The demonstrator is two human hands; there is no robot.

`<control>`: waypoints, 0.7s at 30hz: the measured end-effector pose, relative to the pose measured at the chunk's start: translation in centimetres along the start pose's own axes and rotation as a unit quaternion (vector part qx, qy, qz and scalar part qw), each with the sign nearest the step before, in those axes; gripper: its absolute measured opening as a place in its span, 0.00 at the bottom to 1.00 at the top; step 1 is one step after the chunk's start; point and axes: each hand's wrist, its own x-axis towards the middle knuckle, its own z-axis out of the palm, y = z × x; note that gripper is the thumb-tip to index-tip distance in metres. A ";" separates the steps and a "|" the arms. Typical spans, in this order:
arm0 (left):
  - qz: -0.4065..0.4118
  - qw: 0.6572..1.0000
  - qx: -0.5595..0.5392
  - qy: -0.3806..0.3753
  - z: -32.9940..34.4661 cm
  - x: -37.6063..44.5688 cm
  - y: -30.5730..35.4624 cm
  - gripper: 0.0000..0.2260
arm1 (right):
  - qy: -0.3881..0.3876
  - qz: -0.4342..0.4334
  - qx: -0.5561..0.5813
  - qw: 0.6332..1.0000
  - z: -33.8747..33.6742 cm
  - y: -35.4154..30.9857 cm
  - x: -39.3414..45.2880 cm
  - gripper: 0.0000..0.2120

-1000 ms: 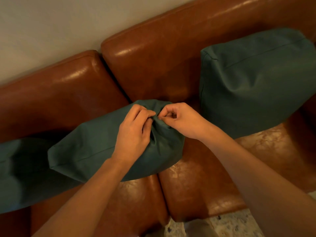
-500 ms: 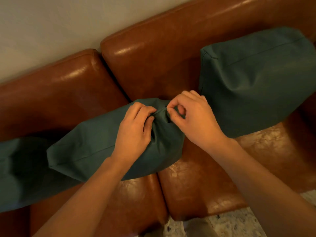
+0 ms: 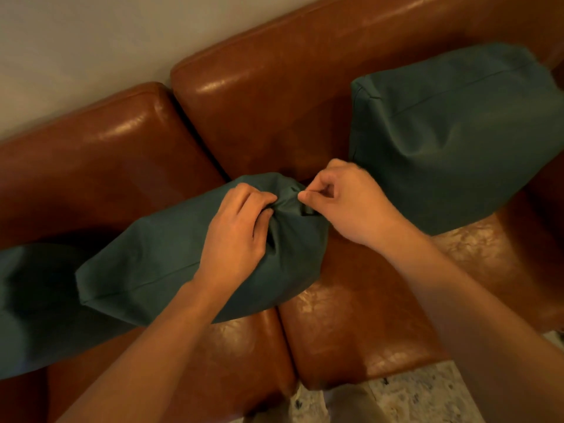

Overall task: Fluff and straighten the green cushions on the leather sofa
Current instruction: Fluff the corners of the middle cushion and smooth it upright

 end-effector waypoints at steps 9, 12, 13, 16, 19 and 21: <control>-0.053 0.995 -0.078 -0.020 -1.5 2.3 0.6 0.08 | 0.164 -0.102 -0.110 0.975 0.5 -0.3 -1.1 0.06; -0.085 0.987 -0.123 -0.052 -1.7 3.7 1.2 0.14 | 0.153 -0.118 -0.061 0.979 1.0 -0.1 -0.8 0.05; -0.079 0.989 -0.103 -0.067 -1.5 4.2 1.4 0.14 | 0.146 -0.125 -0.043 0.980 1.1 -0.1 -0.6 0.05; -0.066 0.993 -0.049 -0.084 -1.0 5.3 1.6 0.06 | 0.147 -0.107 0.049 0.982 1.0 0.4 -0.2 0.03; -0.104 0.988 -0.096 -0.063 -0.6 5.3 1.4 0.03 | 0.150 -0.038 0.140 0.978 1.8 1.2 -1.1 0.08; -0.145 0.978 -0.142 -0.048 -0.2 5.2 1.5 0.05 | 0.141 -0.002 0.163 0.976 3.1 1.6 -1.9 0.10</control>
